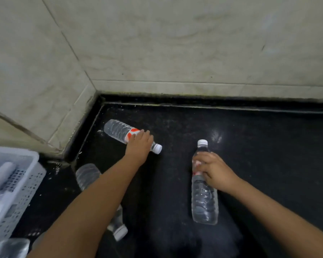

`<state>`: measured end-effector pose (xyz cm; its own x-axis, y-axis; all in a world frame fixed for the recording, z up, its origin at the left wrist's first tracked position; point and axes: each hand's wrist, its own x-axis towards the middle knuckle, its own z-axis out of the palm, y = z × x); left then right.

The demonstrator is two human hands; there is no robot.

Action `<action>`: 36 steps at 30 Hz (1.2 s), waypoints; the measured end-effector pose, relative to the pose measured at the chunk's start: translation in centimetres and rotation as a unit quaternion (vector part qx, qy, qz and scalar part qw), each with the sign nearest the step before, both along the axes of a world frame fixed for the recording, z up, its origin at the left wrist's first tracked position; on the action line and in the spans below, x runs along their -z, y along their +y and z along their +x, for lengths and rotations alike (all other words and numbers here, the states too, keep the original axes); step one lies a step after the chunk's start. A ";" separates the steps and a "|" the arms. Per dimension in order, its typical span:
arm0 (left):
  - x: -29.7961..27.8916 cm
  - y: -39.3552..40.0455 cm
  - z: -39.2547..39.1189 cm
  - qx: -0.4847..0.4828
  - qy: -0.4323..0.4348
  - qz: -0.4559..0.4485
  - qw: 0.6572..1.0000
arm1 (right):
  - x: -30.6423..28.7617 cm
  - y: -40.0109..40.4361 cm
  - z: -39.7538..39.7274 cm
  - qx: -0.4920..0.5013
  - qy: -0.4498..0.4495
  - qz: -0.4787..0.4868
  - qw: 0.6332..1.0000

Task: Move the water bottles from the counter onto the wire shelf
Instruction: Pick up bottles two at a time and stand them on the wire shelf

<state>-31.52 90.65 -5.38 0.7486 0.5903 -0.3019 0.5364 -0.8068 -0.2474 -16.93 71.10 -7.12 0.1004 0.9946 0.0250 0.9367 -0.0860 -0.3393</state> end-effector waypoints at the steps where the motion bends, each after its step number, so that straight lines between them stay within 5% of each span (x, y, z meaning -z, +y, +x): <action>1: 0.0 0.6 0.7 0.029 0.041 0.011 0.999 | -0.1 0.4 -0.5 0.067 0.030 0.019 0.997; 5: 0.3 2.1 2.0 0.119 0.109 0.035 0.986 | -1.1 2.4 -2.2 0.340 0.104 -0.104 0.929; 13: 0.2 -1.3 3.5 0.126 0.086 -0.010 0.988 | -1.3 2.7 0.1 0.345 0.171 -0.205 0.900; 21: 1.0 -4.8 4.7 0.028 0.001 -0.038 0.999 | -0.9 3.6 0.5 0.372 0.142 -0.175 0.900; 26: 0.3 -4.7 6.1 -0.014 -0.020 -0.117 0.993 | -1.0 5.5 2.1 0.443 0.270 -0.159 0.840; 36: -6.0 -7.2 3.0 0.030 -0.030 -0.013 0.999 | -8.3 2.1 0.4 0.316 0.137 -0.108 0.933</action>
